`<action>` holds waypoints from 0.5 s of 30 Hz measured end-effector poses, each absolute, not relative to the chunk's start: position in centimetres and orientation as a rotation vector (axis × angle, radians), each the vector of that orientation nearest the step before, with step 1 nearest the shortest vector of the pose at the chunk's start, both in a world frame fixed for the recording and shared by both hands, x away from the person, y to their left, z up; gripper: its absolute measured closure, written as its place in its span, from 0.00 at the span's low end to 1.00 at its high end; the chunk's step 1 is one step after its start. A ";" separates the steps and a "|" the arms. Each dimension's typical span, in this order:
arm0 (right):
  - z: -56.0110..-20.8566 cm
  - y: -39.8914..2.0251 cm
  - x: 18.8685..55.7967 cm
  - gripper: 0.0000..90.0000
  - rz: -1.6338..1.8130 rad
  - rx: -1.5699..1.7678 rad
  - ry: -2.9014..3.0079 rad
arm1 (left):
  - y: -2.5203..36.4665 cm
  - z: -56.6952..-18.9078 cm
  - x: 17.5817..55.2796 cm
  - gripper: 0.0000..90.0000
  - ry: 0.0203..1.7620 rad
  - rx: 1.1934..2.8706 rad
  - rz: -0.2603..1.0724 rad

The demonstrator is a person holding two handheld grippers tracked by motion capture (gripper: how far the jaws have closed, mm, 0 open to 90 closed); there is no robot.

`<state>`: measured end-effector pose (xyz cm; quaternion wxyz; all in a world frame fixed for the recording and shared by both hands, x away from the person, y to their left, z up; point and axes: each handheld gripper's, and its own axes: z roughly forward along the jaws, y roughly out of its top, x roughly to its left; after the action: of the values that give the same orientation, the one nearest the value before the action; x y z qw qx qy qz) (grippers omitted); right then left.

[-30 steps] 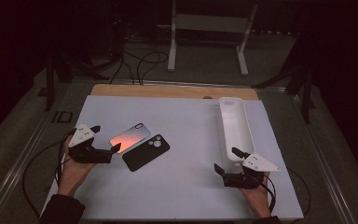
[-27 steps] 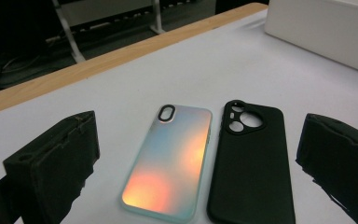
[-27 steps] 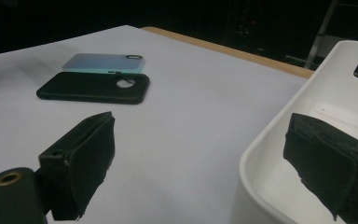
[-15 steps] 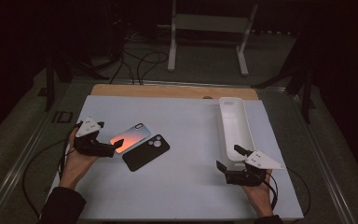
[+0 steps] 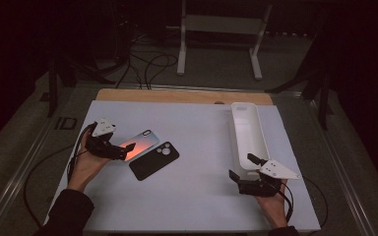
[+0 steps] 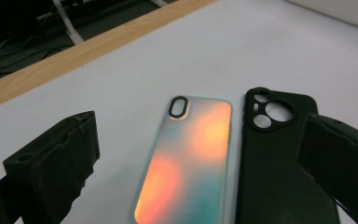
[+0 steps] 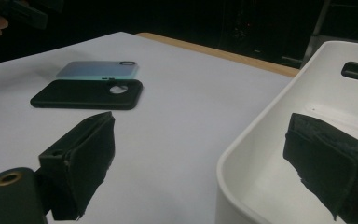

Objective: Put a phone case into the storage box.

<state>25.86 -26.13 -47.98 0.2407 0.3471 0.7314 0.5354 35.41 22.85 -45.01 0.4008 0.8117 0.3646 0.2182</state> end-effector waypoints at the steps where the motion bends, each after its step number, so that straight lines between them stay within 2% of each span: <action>1: -48.0 -26.1 25.9 0.10 1.465 0.950 2.001 | 22.8 -45.1 35.5 0.00 0.924 2.059 0.548; 15: -48.1 -26.0 25.9 0.10 1.459 0.947 2.005 | 22.0 -46.2 37.4 0.00 0.947 2.163 0.516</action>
<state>25.86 -26.04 -48.09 0.2414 0.3462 0.7329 0.5335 37.45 21.98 -46.24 0.3542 0.8369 0.3665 0.1997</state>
